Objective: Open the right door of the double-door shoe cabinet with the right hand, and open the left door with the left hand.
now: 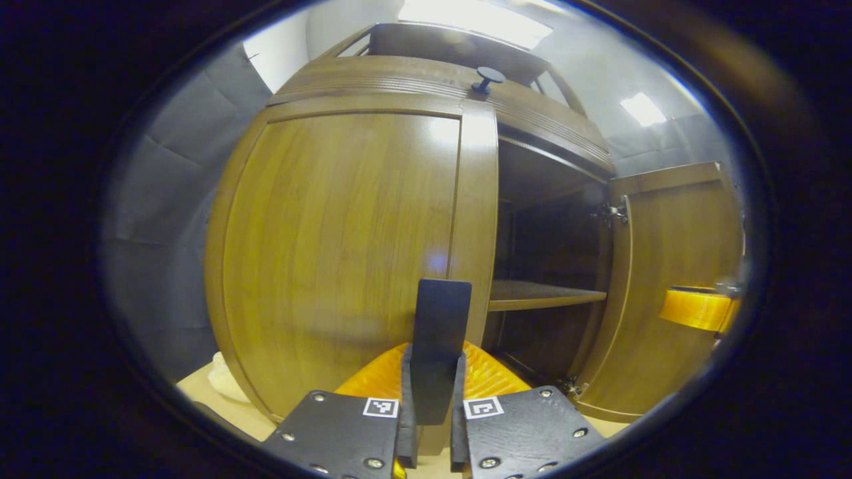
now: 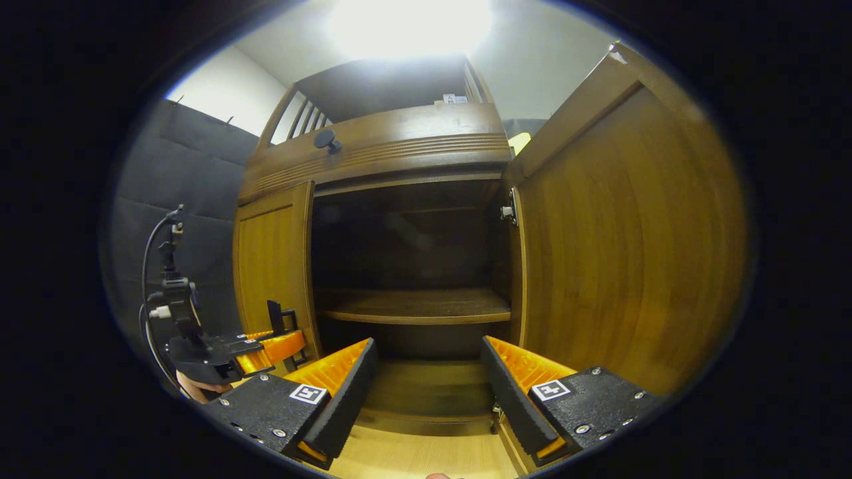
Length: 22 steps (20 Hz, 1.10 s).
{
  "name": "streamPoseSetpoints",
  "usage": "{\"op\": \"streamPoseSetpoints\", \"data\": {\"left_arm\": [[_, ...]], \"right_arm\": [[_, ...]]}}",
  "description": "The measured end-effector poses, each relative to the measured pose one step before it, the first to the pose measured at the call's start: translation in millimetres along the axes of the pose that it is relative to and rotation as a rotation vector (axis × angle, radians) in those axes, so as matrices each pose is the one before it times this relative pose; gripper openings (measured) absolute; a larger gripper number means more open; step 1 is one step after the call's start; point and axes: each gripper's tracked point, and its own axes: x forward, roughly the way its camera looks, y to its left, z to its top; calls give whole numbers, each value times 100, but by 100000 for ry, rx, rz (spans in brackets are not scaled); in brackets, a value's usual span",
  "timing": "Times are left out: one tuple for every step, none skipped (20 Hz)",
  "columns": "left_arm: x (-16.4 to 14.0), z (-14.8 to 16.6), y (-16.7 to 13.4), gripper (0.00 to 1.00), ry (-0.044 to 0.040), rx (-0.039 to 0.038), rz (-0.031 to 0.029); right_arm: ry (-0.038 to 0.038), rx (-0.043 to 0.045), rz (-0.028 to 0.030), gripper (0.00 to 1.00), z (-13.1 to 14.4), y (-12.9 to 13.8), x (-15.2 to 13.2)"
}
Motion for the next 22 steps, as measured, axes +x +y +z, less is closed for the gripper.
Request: {"op": "streamPoseSetpoints", "data": {"left_arm": [[55, -50, 36, 21, -469, 76, -59], [12, -30, -34, 21, -273, -107, -176], [48, -51, -46, 15, -453, -87, -269], [5, 104, -44, 15, -370, -515, -213], [-67, 93, -33, 15, -389, 97, -336], [59, 48, 24, 21, -580, -75, -179], [133, -90, -105, 27, -317, -79, -116], [-21, 123, -18, 15, -301, 59, -283], [-124, -74, 1, 21, -88, -719, -143], [63, 108, -55, 27, -445, -572, -348], [69, -13, -82, 27, -350, -300, -303], [28, 29, -42, 27, -391, 74, -205], [11, 24, -5, 27, -351, 229, -132], [-32, 116, -12, 27, -117, 247, -261], [-398, 307, 51, 27, -230, -273, -294], [-395, 50, 114, 27, -228, -441, -339], [-141, -135, 98, 27, -494, -393, -100], [58, -3, 28, 27, -634, -192, 329], [-136, 164, 78, 27, -583, 460, 683], [-53, 114, 99, 27, -413, 1050, 1007], [-8, 51, 52, 20, -398, 1229, 1123], [105, 54, 61, 20, -363, 1167, 929]], "right_arm": [[380, 347, 0, 92, -79, 75, -159], [684, 140, -223, 95, -191, 75, -134], [498, -44, -333, 95, -134, 118, -231], [265, -6, -337, 92, -194, 212, -316], [-3, 92, -56, 92, -264, 198, -501], [-156, 411, 31, 96, -299, 418, -360], [-184, 765, 229, 96, -183, 463, -234], [-288, 790, 628, 95, -257, 513, -187], [11, 562, 625, 95, -206, 542, -126], [73, 119, 660, 96, -250, 604, -91], [-3, -217, 472, 95, -117, 532, -128], [-157, -349, 434, 95, -157, 556, -208], [-227, -124, 348, 95, -94, 499, -35], [99, 110, 498, 95, -272, 597, -125], [404, 107, 840, 96, -258, 611, 0], [386, -127, 1126, 95, -406, 693, -38], [362, -339, 807, 95, -345, 588, -26], [418, -433, 125, 95, -271, 445, 13], [438, -501, -7, 92, -369, 297, 26], [648, -635, 175, 92, -307, 368, 121], [653, -601, 242, 96, -260, 393, 67], [333, -412, 290, 92, -252, 534, -139]]}}
